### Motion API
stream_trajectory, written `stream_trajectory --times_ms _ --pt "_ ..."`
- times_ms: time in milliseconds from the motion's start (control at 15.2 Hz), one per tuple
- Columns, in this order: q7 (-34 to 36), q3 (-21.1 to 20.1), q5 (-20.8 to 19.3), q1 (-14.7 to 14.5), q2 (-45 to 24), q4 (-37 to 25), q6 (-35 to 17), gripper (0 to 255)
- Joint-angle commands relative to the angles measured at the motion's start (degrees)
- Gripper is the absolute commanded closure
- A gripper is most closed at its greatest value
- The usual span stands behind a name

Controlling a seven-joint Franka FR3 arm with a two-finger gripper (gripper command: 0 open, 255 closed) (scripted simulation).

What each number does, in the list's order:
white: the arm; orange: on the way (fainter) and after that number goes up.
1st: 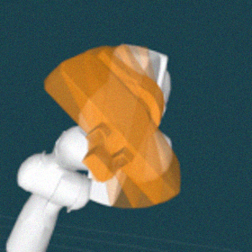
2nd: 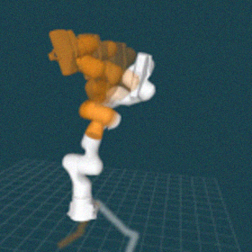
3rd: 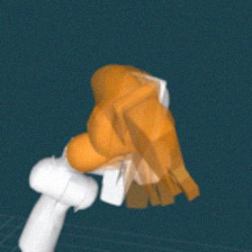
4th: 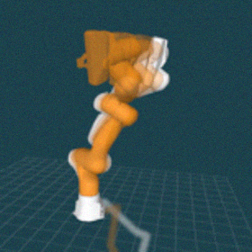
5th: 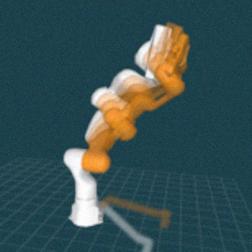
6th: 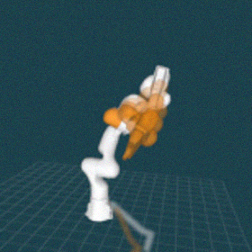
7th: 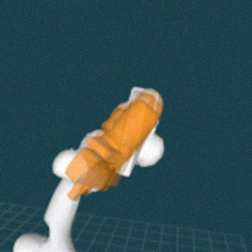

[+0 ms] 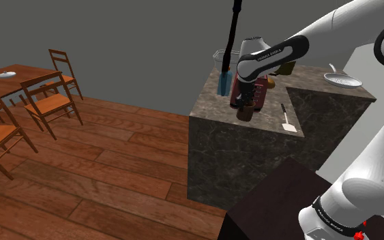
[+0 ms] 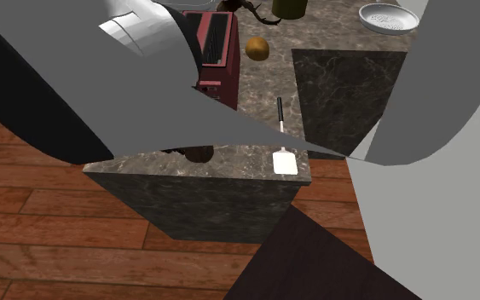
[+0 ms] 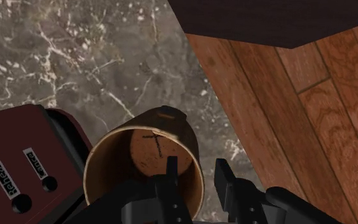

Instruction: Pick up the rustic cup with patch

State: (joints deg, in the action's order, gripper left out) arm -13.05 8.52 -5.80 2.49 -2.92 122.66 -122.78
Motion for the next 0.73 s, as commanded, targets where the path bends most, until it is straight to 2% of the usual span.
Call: stream_trajectory --times_ms 0,462,660 --pt "0.01 0.00 0.00 0.00 -0.03 0.03 -0.07 255" --pt "-0.05 0.03 0.00 0.03 -0.08 0.05 -0.15 255" --pt "-0.14 0.00 -0.04 -0.01 1.00 -1.10 2.07 255"
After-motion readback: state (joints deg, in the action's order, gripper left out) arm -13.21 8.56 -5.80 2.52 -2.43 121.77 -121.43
